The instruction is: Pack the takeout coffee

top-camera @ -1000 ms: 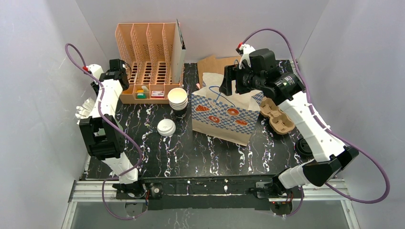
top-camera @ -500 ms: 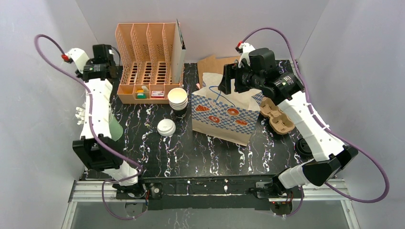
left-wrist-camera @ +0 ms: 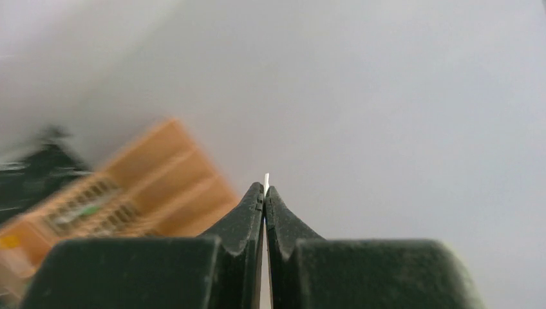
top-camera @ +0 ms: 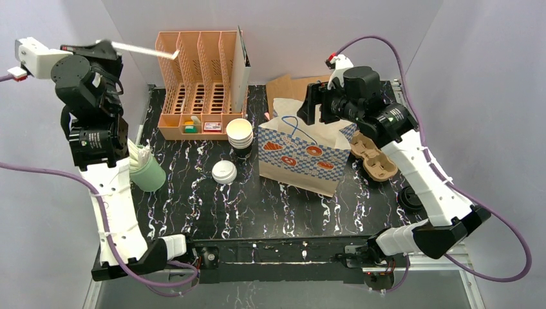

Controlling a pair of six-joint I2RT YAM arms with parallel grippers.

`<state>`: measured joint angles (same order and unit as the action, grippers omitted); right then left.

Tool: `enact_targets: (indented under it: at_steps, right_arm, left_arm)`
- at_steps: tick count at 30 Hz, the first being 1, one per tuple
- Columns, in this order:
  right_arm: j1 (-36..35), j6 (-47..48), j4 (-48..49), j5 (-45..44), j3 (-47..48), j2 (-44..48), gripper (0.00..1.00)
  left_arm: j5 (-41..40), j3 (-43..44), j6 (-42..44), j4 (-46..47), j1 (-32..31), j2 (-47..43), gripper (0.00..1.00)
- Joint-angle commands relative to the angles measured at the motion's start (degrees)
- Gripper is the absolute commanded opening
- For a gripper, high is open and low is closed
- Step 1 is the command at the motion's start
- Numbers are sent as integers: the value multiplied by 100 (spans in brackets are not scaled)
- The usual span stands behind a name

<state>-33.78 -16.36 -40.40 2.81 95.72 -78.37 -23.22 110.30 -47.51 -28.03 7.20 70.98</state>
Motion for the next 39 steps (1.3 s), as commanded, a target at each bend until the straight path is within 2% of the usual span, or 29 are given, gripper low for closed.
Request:
enact_targets:
  at_steps: [1, 4, 8, 11, 14, 18, 24, 25, 26, 28, 30, 32, 34, 37, 39]
  right_arm:
    - [10, 21, 334, -1184, 56, 353, 85]
    - [3, 144, 679, -2525, -74, 600, 86]
    - [12, 551, 873, -3251, 2, 620, 87]
    - [-1, 625, 942, -3462, -45, 651, 88]
    - [17, 594, 1009, -3533, -141, 719, 88]
    - [13, 634, 1070, -3538, -217, 752, 88]
    - [19, 752, 1210, -3507, -241, 741, 89]
    - [18, 756, 1229, -3483, -239, 740, 89]
    - [16, 757, 1242, -3459, -238, 731, 89]
    - [17, 757, 1254, -3433, -223, 710, 90]
    - [19, 757, 1251, -3409, -214, 692, 90]
    - [21, 749, 1237, -3398, -205, 675, 90]
    - [11, 748, 1221, -3393, -212, 673, 90]
    - [20, 733, 1168, -3357, -221, 670, 90]
    - [8, 715, 1129, -3292, -221, 652, 90]
  left_arm:
    - [2816, -233, -1825, 1402, 27, 634, 0]
    - [4110, -382, -2631, 1870, -346, 1107, 0]
    - [4318, -417, -2267, 1944, -1565, 1443, 0]
    - [4597, -512, -2315, 2052, -2167, 1663, 0]
    - [4545, -829, -2160, 2057, -2541, 1662, 0]
    - [4280, -1281, -2151, 2199, -2739, 1586, 0]
    - [4236, -1430, -2016, 2232, -3069, 1834, 0]
    - [4157, -1491, -1930, 2234, -3134, 1840, 8]
    - [4070, -1563, -1846, 2232, -3205, 1839, 25]
    - [3909, -1632, -1598, 2186, -3313, 1821, 70]
    - [3750, -1532, -1203, 1971, -3356, 1777, 96]
    - [3186, -1202, -470, 1237, -3357, 1654, 98]
    - [2143, -955, 359, 347, -3357, 1454, 98]
    - [-159, -905, 662, -903, -3250, 1143, 98]
    - [-1007, -891, 795, -1551, -3032, 1066, 98]
